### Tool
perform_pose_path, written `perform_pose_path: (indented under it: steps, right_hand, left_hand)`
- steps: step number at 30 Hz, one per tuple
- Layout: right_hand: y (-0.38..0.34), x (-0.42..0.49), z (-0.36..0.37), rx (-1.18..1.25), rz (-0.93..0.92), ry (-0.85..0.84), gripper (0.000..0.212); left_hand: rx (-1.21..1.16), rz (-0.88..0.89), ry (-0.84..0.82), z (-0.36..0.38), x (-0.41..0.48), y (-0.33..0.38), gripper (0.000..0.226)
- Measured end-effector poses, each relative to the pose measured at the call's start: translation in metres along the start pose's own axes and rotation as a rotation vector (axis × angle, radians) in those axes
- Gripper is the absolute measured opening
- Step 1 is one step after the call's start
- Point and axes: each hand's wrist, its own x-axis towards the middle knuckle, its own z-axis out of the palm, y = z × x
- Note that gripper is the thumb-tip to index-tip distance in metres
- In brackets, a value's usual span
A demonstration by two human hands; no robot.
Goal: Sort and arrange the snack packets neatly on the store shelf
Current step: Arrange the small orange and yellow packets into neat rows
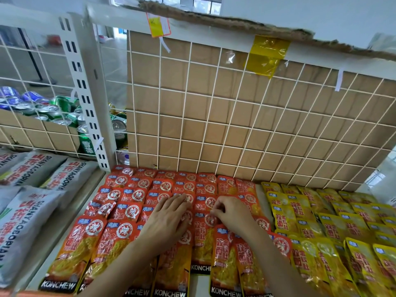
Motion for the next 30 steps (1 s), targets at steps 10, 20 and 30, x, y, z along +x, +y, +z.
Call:
perform_pose_path:
  steps: [10,20,30]
  right_hand:
    - [0.0031,0.0021,-0.0022,0.048,0.012,-0.02,0.008]
    - [0.0,0.0023,-0.0076,0.017,-0.001,-0.05,0.01]
    - [-0.0037,0.0059,-0.0088,0.011,-0.017,-0.091,0.026]
  left_hand:
    - [-0.108,-0.006,-0.001,0.0007,-0.0001,0.0,0.046]
    - [-0.162,0.006,-0.026,-0.0013,0.0026,-0.0009,0.051]
    - [-0.119,-0.006,-0.032,-0.0056,0.0014,0.0013,0.052]
